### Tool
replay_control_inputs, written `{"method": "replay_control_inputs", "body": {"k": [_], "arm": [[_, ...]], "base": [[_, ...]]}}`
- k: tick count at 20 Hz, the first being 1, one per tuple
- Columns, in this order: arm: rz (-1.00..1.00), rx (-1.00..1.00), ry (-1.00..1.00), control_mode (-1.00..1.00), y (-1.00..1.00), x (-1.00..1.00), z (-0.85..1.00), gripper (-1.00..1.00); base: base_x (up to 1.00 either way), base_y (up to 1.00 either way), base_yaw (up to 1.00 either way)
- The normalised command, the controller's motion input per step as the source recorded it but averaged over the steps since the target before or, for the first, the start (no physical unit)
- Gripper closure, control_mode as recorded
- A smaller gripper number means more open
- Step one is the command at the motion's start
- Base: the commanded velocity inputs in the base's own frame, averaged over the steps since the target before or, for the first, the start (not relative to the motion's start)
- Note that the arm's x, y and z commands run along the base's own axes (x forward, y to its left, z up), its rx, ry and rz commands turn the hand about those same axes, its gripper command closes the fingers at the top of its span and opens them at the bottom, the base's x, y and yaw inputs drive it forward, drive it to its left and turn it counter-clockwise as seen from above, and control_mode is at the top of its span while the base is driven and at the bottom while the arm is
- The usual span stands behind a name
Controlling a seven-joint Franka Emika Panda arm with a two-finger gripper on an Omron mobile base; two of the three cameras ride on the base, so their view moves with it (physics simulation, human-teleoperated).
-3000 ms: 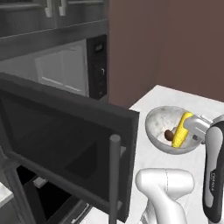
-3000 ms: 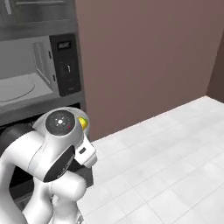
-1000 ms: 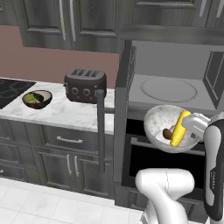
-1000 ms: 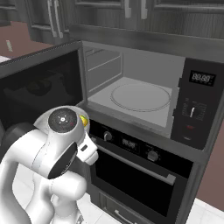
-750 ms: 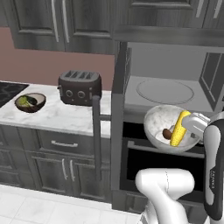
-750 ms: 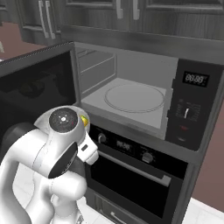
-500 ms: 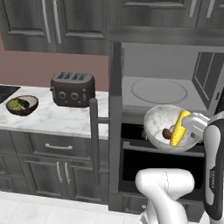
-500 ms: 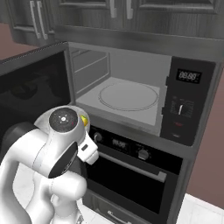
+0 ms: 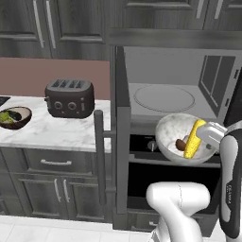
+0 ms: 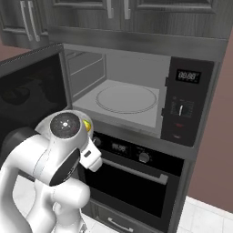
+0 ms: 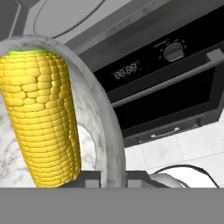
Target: Place the bowl containing the mushroom and corn in the microwave. Close the microwave door and press the start button to microwave the meal.
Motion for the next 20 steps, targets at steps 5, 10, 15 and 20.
{"method": "replay_control_inputs", "body": {"k": [5, 10, 15, 20], "arm": [[0.0, 0.0, 0.0, -1.0, 0.0, 0.07, 0.0, 1.0], [-0.04, 0.01, 0.0, -1.0, 0.0, 0.47, 0.13, 1.0], [-0.08, 0.02, 0.0, -1.0, -0.15, 0.44, 0.18, 1.0], [-0.08, 0.02, 0.0, -1.0, -0.27, 0.47, 0.03, 1.0]], "base": [[0.0, 0.0, 0.0], [0.0, 0.0, 0.0], [0.0, 0.0, 0.0], [0.0, 0.0, 0.0]]}}
